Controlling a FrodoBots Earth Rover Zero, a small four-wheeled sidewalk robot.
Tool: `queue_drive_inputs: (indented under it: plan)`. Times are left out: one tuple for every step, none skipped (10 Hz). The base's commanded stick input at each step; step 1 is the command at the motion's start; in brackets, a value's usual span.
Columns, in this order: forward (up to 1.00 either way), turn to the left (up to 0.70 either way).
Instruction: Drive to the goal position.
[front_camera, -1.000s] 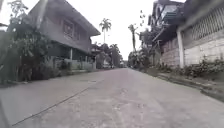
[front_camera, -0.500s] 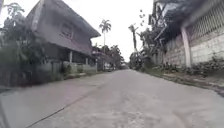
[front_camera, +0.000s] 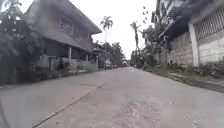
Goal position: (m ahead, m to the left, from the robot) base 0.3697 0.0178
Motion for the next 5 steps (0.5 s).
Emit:
queue_drive_inputs:
  plan:
    - [0.85,0.00]
    - [0.85,0.00]
    - [0.85,0.00]
    - [0.85,0.00]
    - [0.85,0.00]
